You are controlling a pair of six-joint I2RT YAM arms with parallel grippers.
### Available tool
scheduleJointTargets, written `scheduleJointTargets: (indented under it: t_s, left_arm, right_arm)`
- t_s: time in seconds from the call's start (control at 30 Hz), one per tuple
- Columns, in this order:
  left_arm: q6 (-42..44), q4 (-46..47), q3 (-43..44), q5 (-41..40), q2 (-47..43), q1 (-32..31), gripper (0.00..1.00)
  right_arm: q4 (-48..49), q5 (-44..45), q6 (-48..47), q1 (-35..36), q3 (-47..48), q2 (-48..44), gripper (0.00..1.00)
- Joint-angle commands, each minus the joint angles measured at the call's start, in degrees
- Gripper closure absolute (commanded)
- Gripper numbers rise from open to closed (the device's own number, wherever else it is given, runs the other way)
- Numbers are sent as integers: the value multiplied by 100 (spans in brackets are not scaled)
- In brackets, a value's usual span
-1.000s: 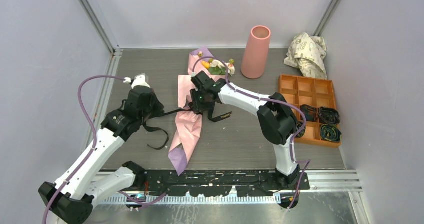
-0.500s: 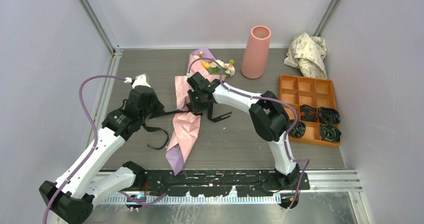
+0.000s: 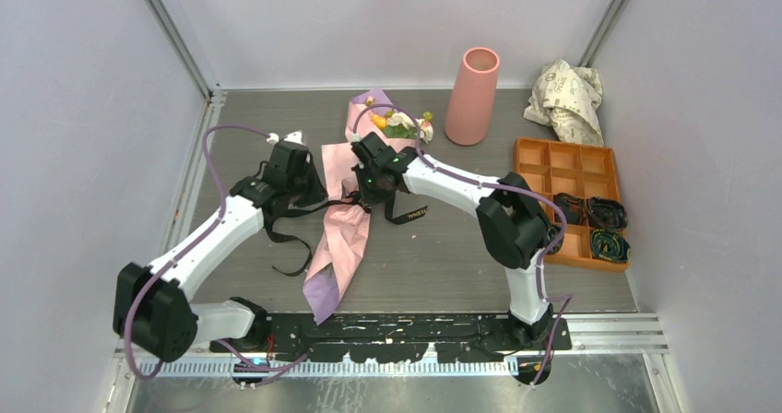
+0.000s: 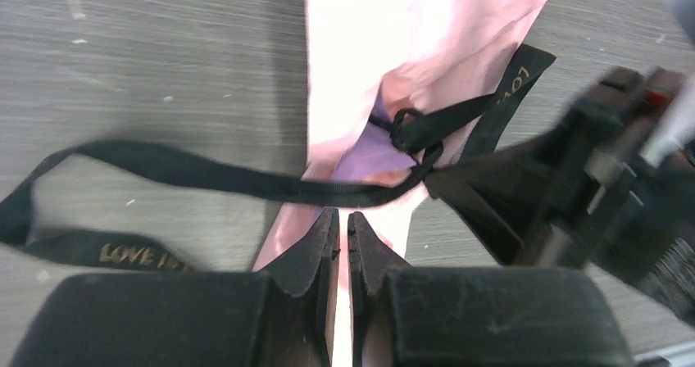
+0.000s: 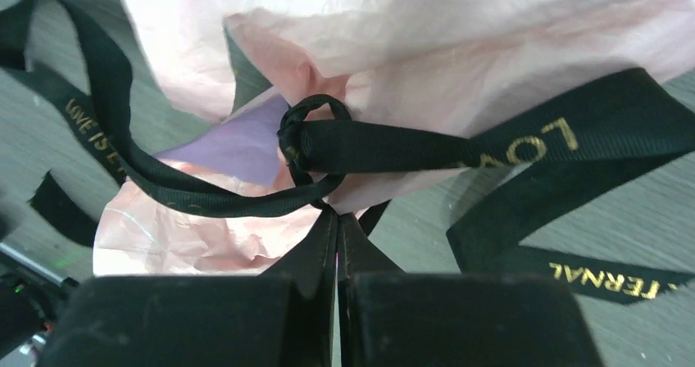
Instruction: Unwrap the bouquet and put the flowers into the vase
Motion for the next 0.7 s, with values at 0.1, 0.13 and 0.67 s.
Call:
scheduleJointTargets:
  t_s: [0.1,0.13,0.67]
  left_arm:
    - [-47,1964,143,2053,975,478,93]
    - [-99,2181,136,2294,1097,511,94]
    - [-463,3271,-94,3468,2671,548,98]
  right_arm:
    - [385,43,83,45,-471,-1045,97]
    - [400,60,95,46,-493,-1053,97]
    - [564,267,197,46,-942,-1344,90]
